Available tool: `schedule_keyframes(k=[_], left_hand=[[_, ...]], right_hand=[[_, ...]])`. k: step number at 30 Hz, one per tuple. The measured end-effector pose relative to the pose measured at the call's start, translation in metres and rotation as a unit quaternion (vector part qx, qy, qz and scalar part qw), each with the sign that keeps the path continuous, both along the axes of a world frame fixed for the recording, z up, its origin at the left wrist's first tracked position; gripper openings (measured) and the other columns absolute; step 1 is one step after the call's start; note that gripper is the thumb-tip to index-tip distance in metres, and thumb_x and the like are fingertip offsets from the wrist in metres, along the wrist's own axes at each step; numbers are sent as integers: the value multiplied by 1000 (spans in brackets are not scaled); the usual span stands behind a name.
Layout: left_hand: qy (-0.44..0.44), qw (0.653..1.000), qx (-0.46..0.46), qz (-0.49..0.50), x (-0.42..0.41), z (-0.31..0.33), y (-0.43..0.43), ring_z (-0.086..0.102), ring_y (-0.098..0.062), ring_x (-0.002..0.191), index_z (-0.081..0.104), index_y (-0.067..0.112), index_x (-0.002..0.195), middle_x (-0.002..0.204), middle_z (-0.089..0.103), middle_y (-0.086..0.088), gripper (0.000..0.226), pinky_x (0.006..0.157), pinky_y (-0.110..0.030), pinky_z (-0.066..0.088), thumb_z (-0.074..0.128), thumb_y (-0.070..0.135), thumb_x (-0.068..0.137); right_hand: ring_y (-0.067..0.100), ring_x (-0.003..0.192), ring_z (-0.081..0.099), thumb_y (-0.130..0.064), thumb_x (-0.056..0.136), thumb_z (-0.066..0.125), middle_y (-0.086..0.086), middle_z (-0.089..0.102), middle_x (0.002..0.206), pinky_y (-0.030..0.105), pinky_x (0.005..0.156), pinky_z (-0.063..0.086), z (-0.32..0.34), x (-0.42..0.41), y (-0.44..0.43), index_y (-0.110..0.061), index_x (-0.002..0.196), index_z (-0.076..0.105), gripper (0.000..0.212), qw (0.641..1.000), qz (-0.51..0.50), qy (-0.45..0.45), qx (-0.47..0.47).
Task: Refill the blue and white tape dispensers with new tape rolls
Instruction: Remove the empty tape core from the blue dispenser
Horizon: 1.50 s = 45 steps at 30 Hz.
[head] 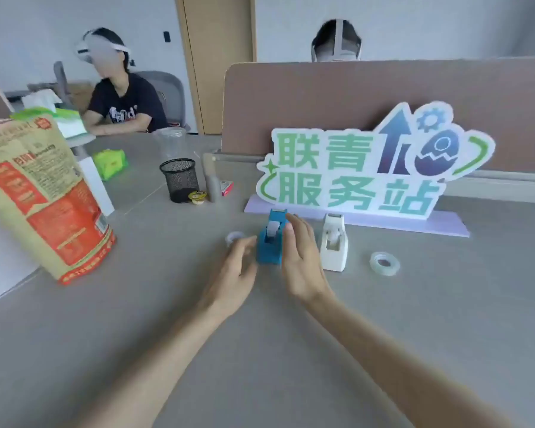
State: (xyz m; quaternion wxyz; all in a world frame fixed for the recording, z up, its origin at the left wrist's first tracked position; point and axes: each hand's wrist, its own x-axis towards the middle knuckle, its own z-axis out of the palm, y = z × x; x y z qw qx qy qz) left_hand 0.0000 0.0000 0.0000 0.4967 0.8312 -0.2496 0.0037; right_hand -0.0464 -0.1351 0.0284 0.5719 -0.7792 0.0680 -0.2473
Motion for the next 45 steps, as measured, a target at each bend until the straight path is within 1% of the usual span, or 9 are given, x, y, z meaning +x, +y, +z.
schedule_keyframes(k=[3,7,10,14,23,28,39,42,45], left_hand=[[45,999,17,11,6,-5,-8,51,-8,122,40,31,131,133,52,15,51,104,-41,41,42,33,80],[65,994,87,15,2,-7,-10,52,-20,123,32,35,134,136,54,9,65,101,-46,43,40,44,71],[54,996,76,-2,-6,0,-5,61,-21,105,45,45,113,112,66,9,48,91,-47,49,40,40,66],[62,995,73,-31,-30,5,4,61,-13,106,42,56,115,114,64,18,52,93,-42,49,43,34,68],[72,989,84,-98,-64,-10,31,42,0,131,41,33,140,141,49,19,72,114,-37,32,40,22,70],[78,986,62,-137,-85,-9,42,42,1,130,44,25,140,138,52,13,63,115,-33,30,40,0,81],[91,992,-52,-66,-75,5,42,60,0,107,58,35,119,99,73,18,38,95,-28,45,44,15,91],[90,990,-105,7,-50,6,29,57,-8,110,49,34,129,113,66,20,45,95,-36,48,42,11,91],[109,990,-92,-3,-38,8,15,48,-3,119,40,36,138,133,53,17,59,99,-28,38,44,9,87]], right_hand=[[19,120,47,-33,102,25,1,57,121,35,106,35,-11,-1,6,-17,112,56,36,999,-38,31,1],[20,102,52,-37,101,27,1,60,111,28,85,36,-9,-8,11,-18,115,57,38,995,-35,86,37],[24,104,55,-41,99,31,7,65,113,30,87,40,-3,-17,18,-12,115,59,43,993,-43,110,13],[23,110,55,-47,97,30,-1,64,113,34,95,42,-2,-39,28,-25,118,59,42,990,-51,131,-18],[29,116,52,-38,101,30,9,63,121,32,87,36,-2,-96,30,-18,123,57,40,989,-59,126,-44],[20,118,53,-37,97,40,-8,63,113,29,92,39,-11,-119,26,-26,129,56,37,990,-61,121,-44],[9,99,63,-48,71,77,-5,66,112,21,83,50,-18,-114,2,-26,122,56,59,991,-15,118,-58],[9,107,55,-45,64,83,-6,57,117,17,83,43,-18,-105,1,-27,133,46,81,988,0,117,-101],[8,96,58,-33,65,84,-7,57,110,8,68,44,-20,-94,-6,-28,135,39,84,987,15,114,-110]])
